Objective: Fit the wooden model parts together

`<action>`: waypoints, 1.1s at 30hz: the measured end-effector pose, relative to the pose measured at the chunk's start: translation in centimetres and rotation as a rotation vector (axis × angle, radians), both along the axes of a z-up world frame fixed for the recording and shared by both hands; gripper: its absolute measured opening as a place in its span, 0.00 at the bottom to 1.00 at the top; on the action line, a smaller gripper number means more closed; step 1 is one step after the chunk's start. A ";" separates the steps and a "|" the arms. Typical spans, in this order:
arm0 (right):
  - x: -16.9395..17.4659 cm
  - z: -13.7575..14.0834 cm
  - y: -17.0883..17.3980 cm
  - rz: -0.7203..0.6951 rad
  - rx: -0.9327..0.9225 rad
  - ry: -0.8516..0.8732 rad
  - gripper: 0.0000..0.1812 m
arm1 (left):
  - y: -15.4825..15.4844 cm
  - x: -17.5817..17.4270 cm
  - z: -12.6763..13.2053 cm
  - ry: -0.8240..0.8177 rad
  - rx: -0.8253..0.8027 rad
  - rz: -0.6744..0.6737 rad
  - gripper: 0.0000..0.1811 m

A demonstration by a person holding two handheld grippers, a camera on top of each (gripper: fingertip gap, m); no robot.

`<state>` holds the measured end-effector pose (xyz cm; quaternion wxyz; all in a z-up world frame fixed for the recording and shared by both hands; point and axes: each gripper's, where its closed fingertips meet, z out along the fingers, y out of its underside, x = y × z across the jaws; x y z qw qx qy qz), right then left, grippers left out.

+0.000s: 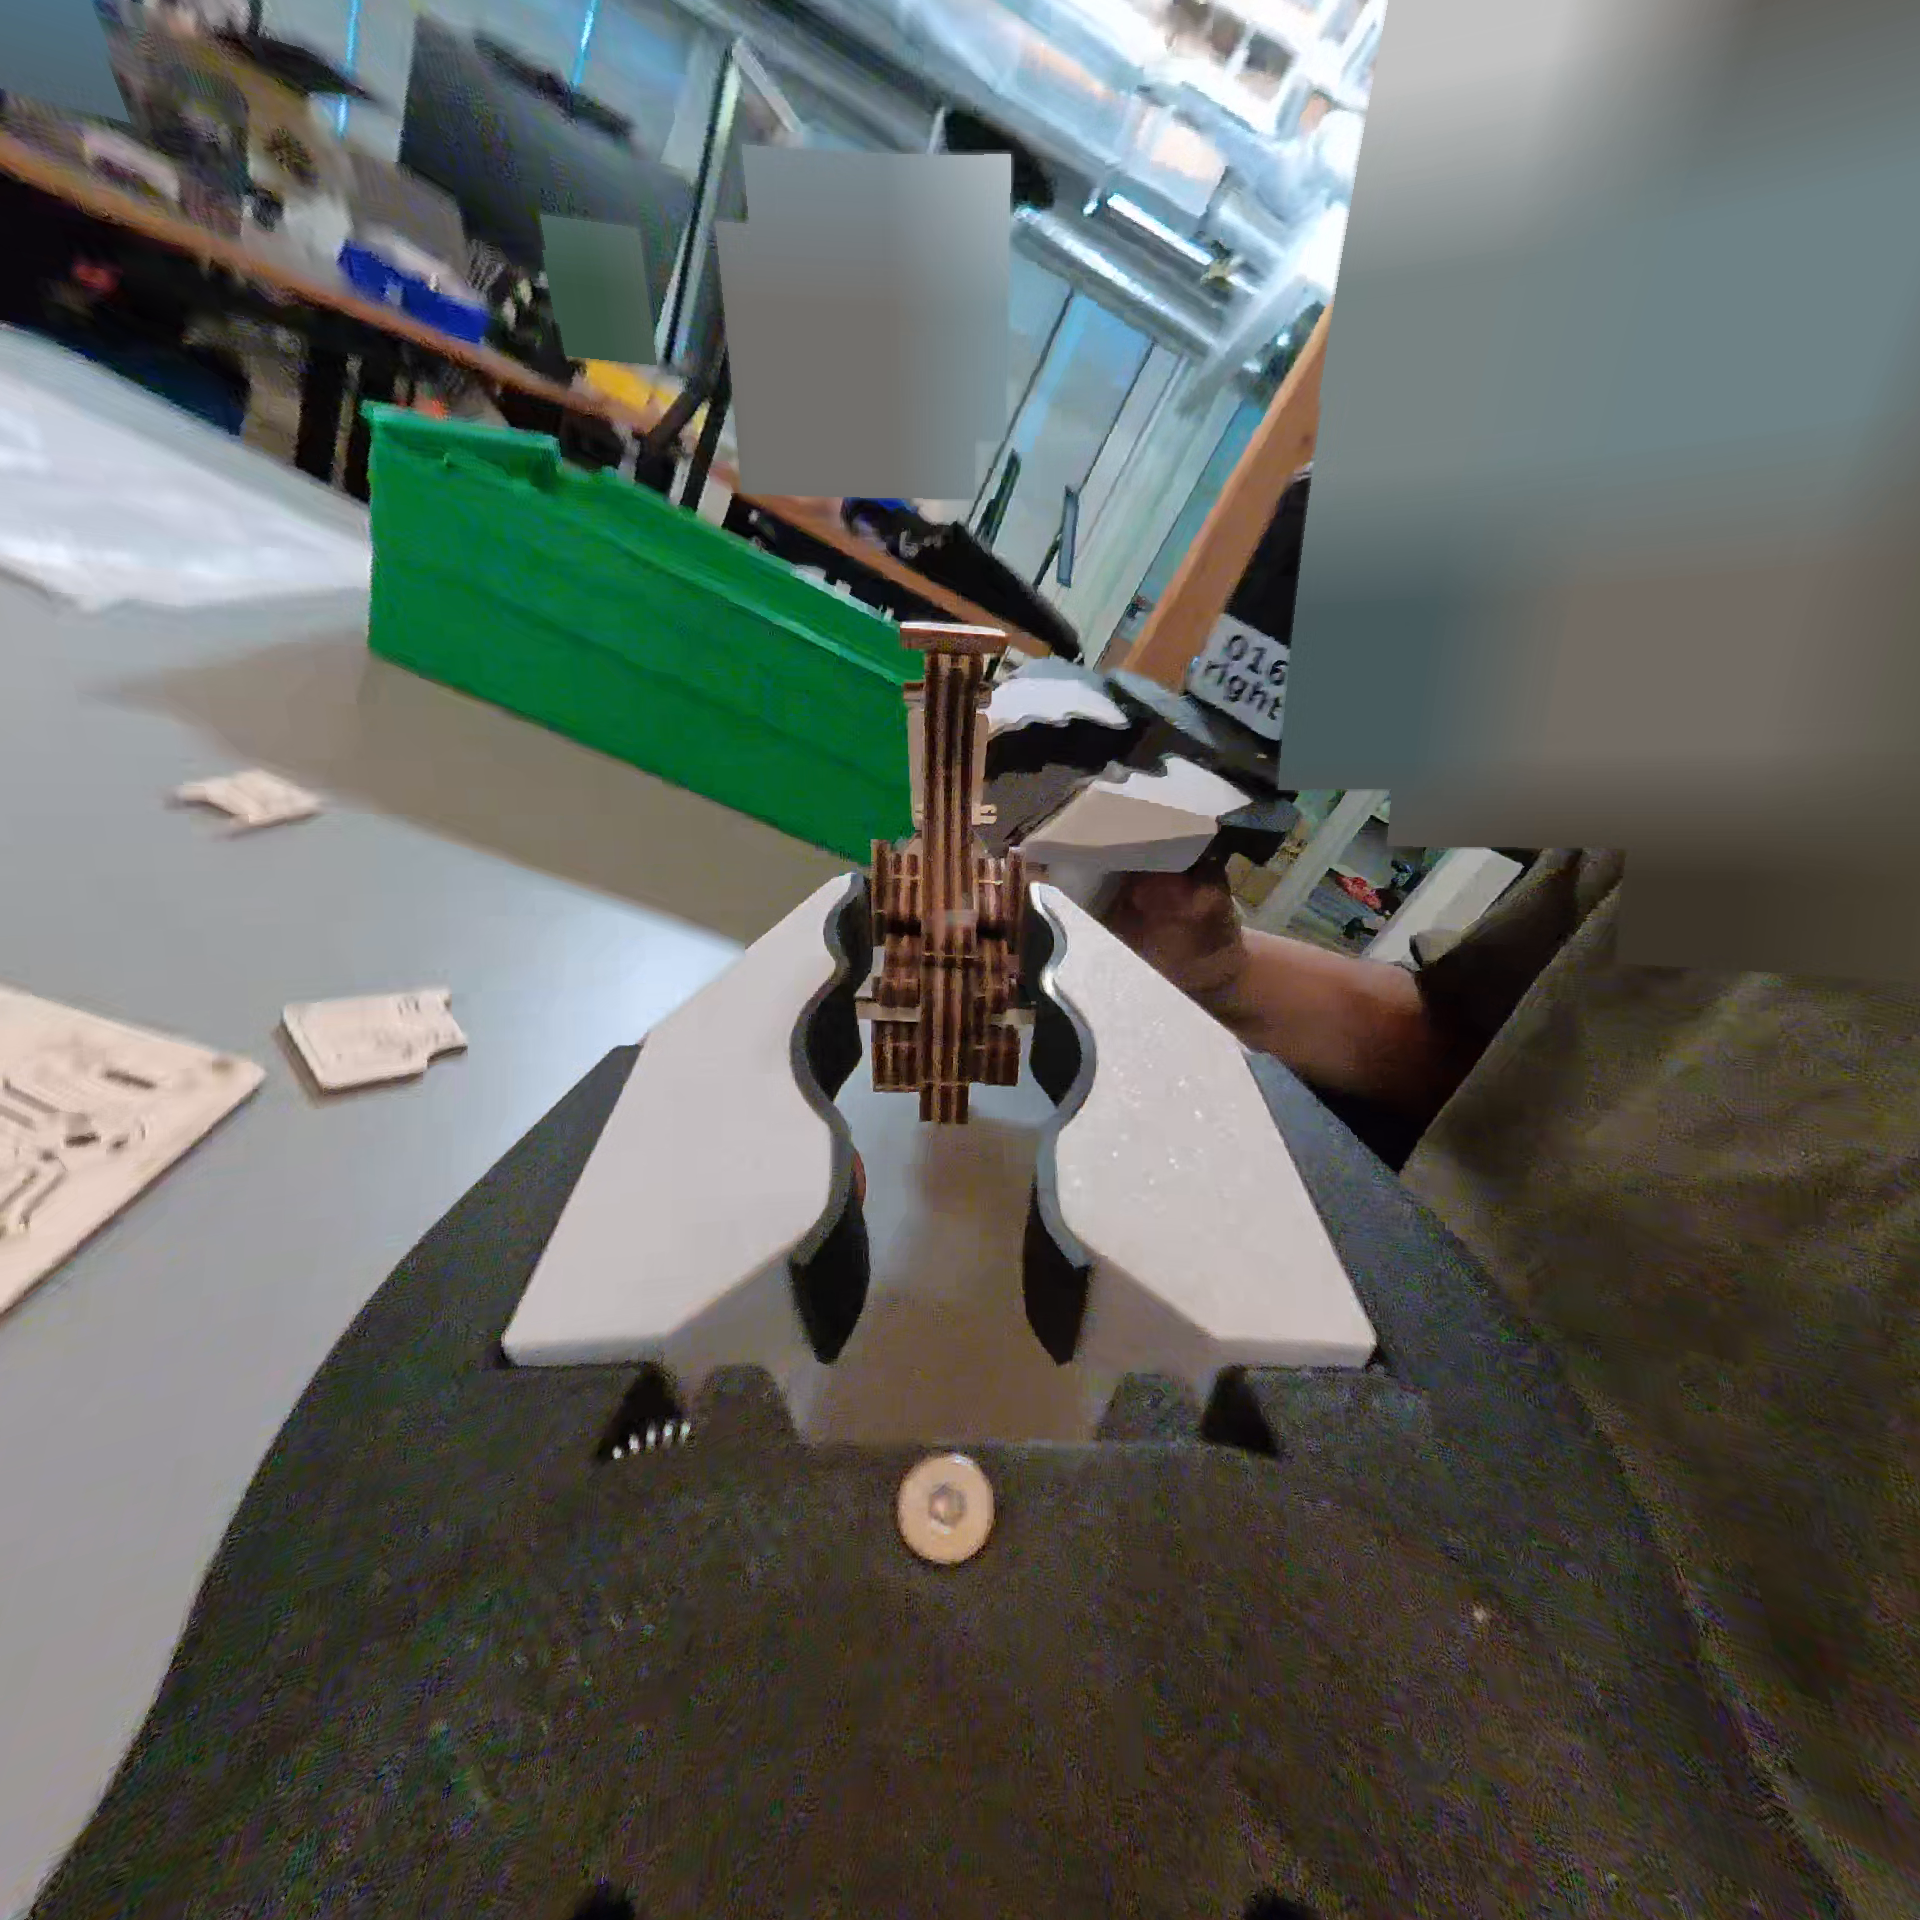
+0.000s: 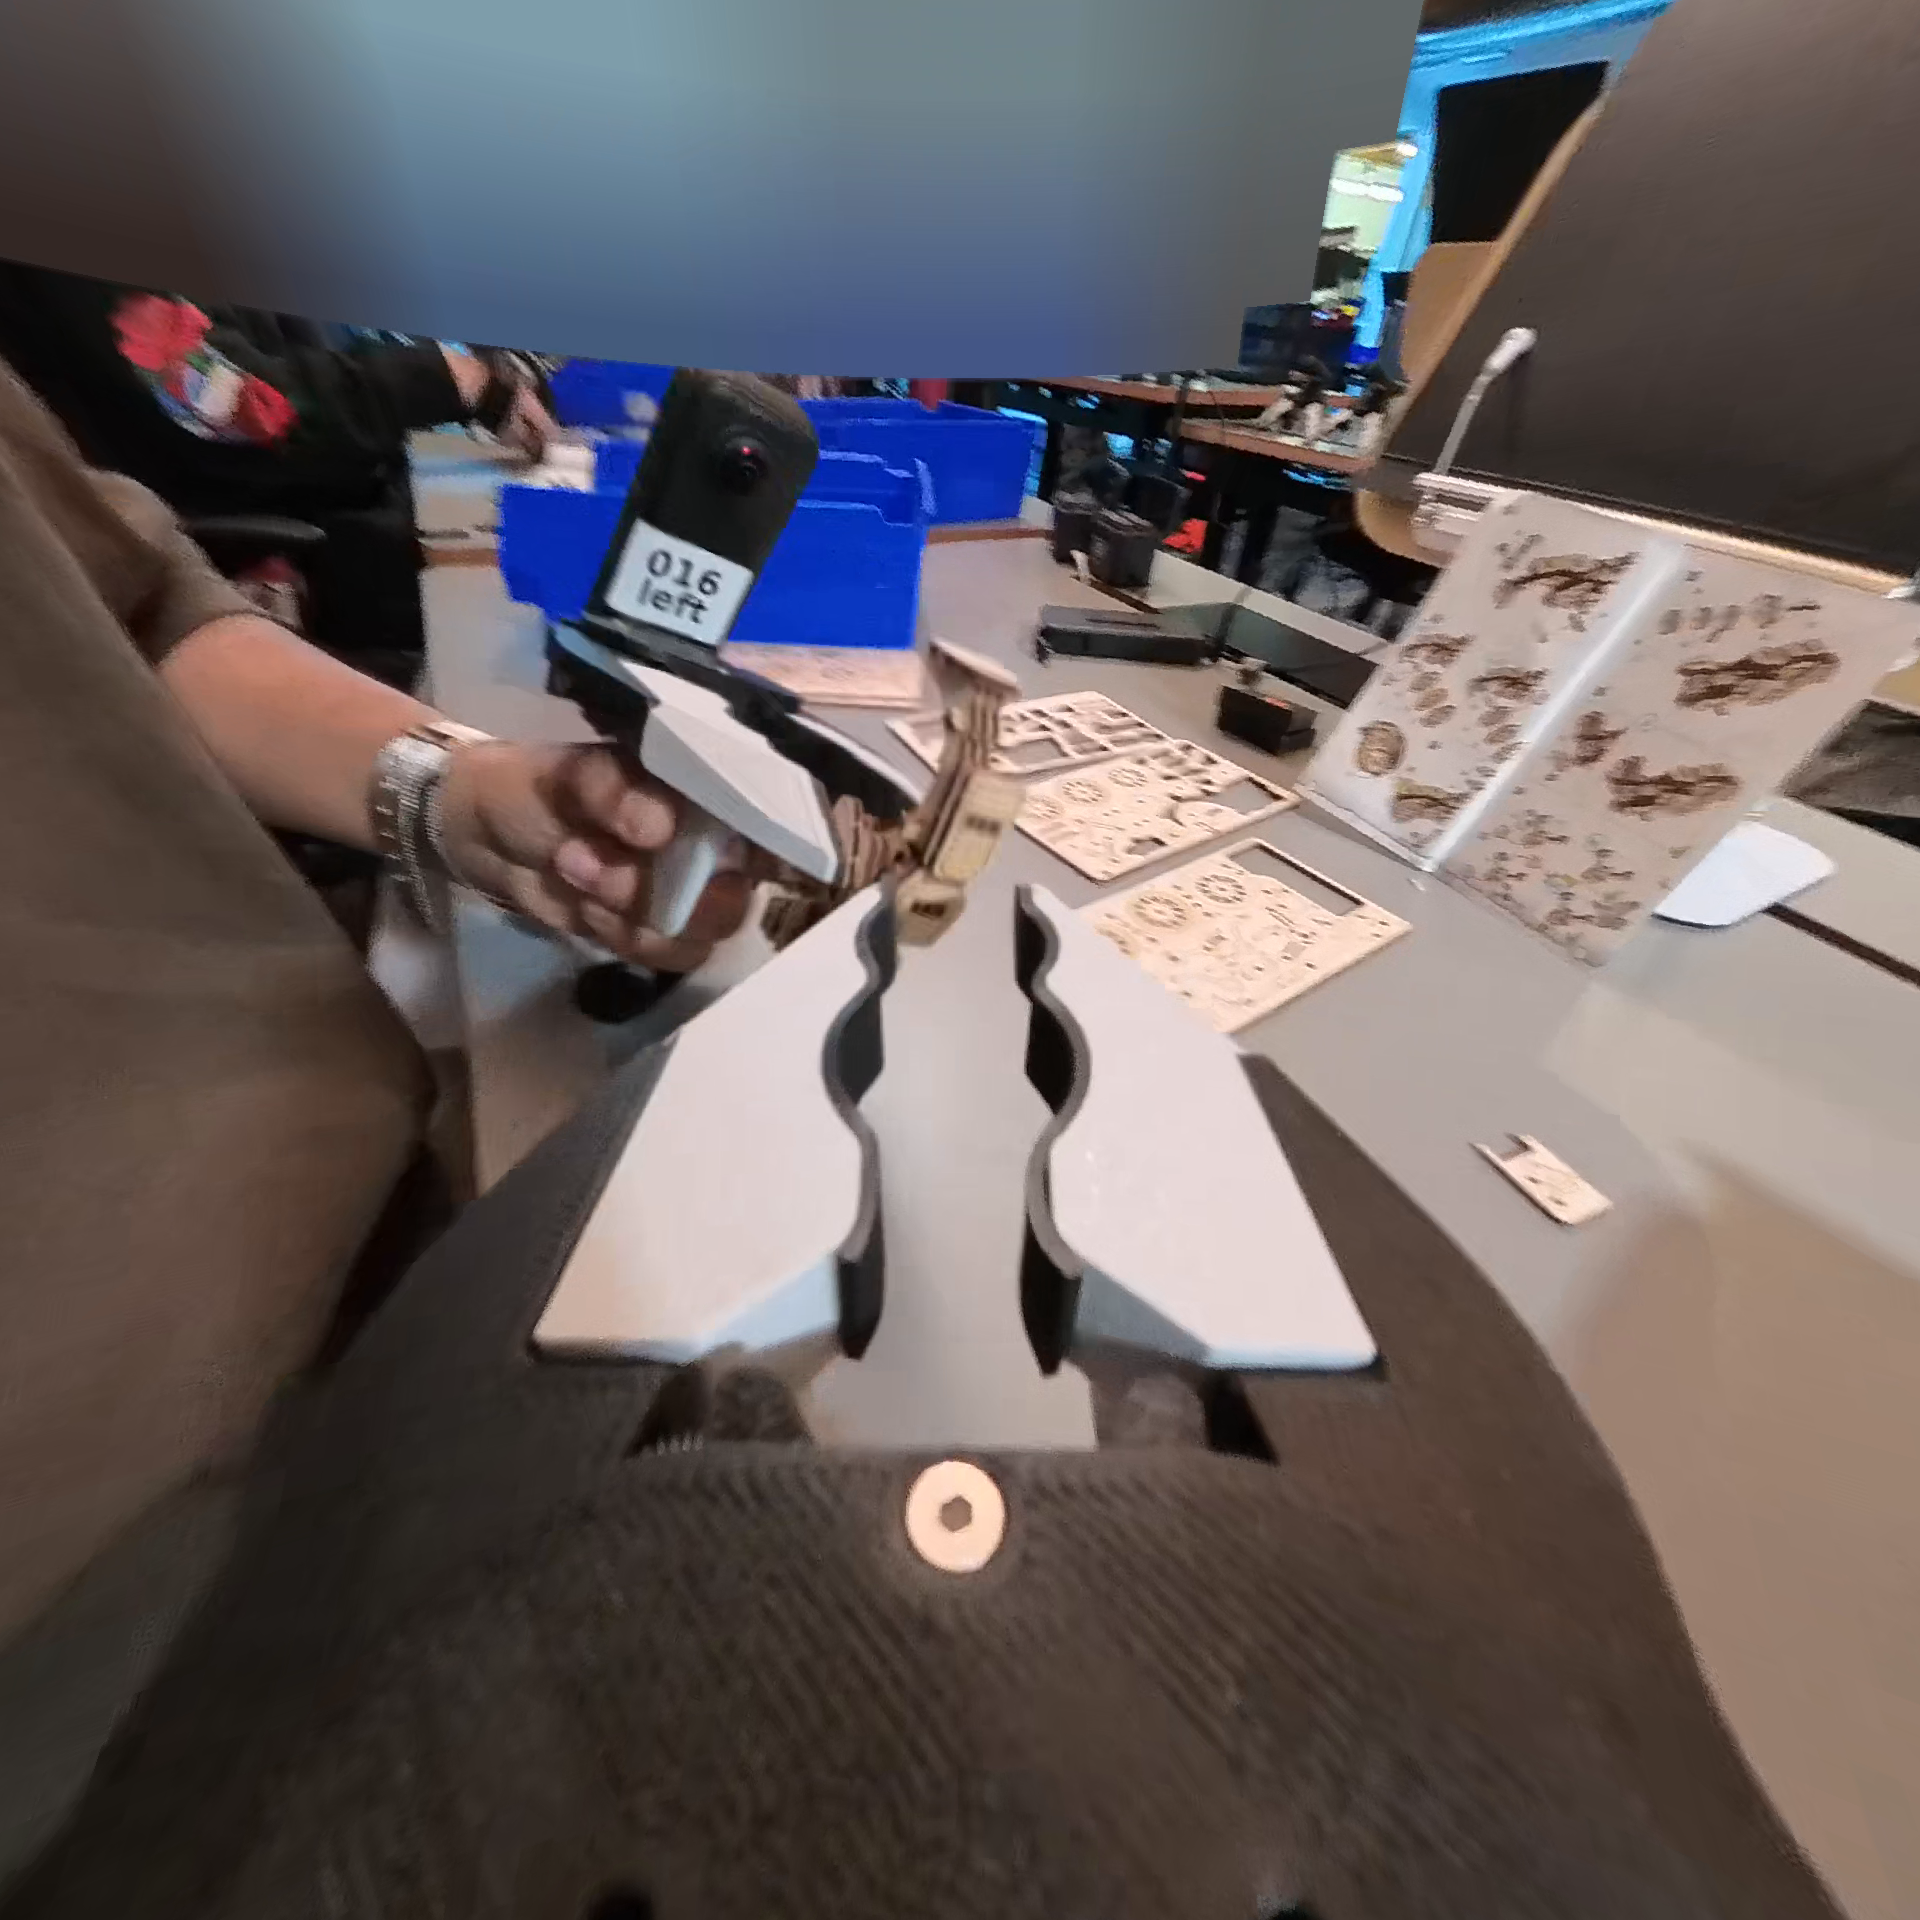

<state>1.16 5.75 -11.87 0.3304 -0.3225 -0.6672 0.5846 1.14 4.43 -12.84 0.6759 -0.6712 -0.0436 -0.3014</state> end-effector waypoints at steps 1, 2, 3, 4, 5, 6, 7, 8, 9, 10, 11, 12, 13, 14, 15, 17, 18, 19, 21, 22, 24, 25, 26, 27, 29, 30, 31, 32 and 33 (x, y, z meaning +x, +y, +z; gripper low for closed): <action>-0.2 -0.2 0.3 -0.031 0.042 0.005 0.10 | 0.5 -0.4 -1.1 -0.072 -0.093 -0.002 0.14; -0.3 -0.4 0.4 -0.049 0.078 0.012 0.10 | 0.8 -0.8 -2.2 -0.161 -0.172 0.001 0.14; -0.3 -0.5 0.5 -0.062 0.103 0.017 0.10 | 0.9 -1.0 -2.7 -0.264 -0.203 -0.003 0.14; -0.4 -0.5 0.4 -0.072 0.116 0.023 0.10 | 0.9 -1.2 -2.8 -0.378 -0.204 -0.023 0.14; -0.4 -0.4 0.4 -0.081 0.123 0.026 0.10 | 0.9 -1.4 -2.9 -0.486 -0.210 -0.043 0.14; -0.5 -0.4 0.5 -0.095 0.132 0.027 0.10 | 1.0 -1.5 -3.2 -0.564 -0.218 -0.057 0.14; -0.5 -0.5 0.6 -0.104 0.139 0.029 0.10 | 1.0 -1.6 -3.4 -0.607 -0.224 -0.064 0.14; -0.6 -0.6 0.6 -0.110 0.149 0.034 0.10 | 1.0 -1.6 -3.7 -0.616 -0.234 -0.064 0.14; -0.8 -0.8 0.8 -0.126 0.161 0.039 0.10 | 1.0 -1.5 -3.9 -0.610 -0.242 -0.068 0.14; -0.9 -1.1 1.0 -0.142 0.178 0.044 0.10 | 1.0 -1.4 -3.8 -0.596 -0.239 -0.076 0.14; -1.0 -1.4 1.1 -0.156 0.196 0.052 0.12 | 1.0 -1.3 -3.7 -0.572 -0.238 -0.076 0.14; -1.2 -1.6 1.3 -0.176 0.211 0.057 0.13 | 0.9 -1.2 -3.8 -0.550 -0.241 -0.073 0.14; -1.3 -1.9 1.5 -0.191 0.223 0.057 0.13 | 0.9 -1.2 -3.8 -0.539 -0.240 -0.073 0.14; -1.4 -2.1 1.5 -0.200 0.227 0.052 0.13 | 0.8 -1.2 -3.8 -0.539 -0.239 -0.075 0.14; -1.5 -2.2 1.5 -0.202 0.222 0.042 0.13 | 0.8 -1.2 -3.8 -0.543 -0.236 -0.077 0.14; -1.5 -2.3 1.3 -0.194 0.192 0.026 0.12 | 0.8 -1.3 -3.7 -0.554 -0.230 -0.082 0.14; -1.5 -2.2 1.3 -0.194 0.174 0.024 0.10 | 0.8 -1.4 -3.7 -0.555 -0.225 -0.082 0.14; -1.5 -2.1 1.4 -0.193 0.156 0.026 0.09 | 0.7 -1.3 -3.7 -0.553 -0.223 -0.084 0.14; -1.6 -1.5 1.7 -0.204 0.117 0.046 0.11 | 0.8 -1.1 -3.7 -0.534 -0.223 -0.089 0.14; -1.6 -1.3 1.9 -0.216 0.098 0.055 0.13 | 0.7 -0.9 -3.6 -0.523 -0.224 -0.094 0.14; -1.6 -1.1 2.3 -0.219 0.072 0.058 0.16 | 0.7 -0.8 -3.6 -0.509 -0.224 -0.099 0.14; -1.6 -1.0 2.4 -0.220 0.061 0.055 0.18 | 0.7 -0.7 -3.6 -0.507 -0.224 -0.101 0.14; -1.6 -1.0 2.5 -0.222 0.050 0.052 0.20 | 0.7 -0.8 -3.6 -0.507 -0.223 -0.099 0.14; -1.7 -1.0 2.5 -0.221 0.041 0.047 0.21 | 0.7 -0.8 -3.6 -0.503 -0.221 -0.095 0.14; -1.7 -1.2 2.5 -0.218 0.031 0.030 0.21 | 0.7 -0.8 -3.7 -0.480 -0.220 -0.088 0.13; -1.5 -1.5 2.2 -0.201 0.029 0.002 0.18 | 0.8 -0.8 -3.7 -0.462 -0.223 -0.086 0.13; -1.3 -1.8 1.7 -0.161 0.023 -0.039 0.12 | 0.7 -0.8 -3.7 -0.445 -0.225 -0.085 0.13; -1.0 -2.0 1.2 -0.120 0.000 -0.075 0.09 | 0.7 -0.5 -3.8 -0.431 -0.226 -0.084 0.13; -0.8 -1.9 0.7 -0.089 -0.037 -0.099 0.06 | 0.8 -0.5 -3.8 -0.419 -0.226 -0.085 0.14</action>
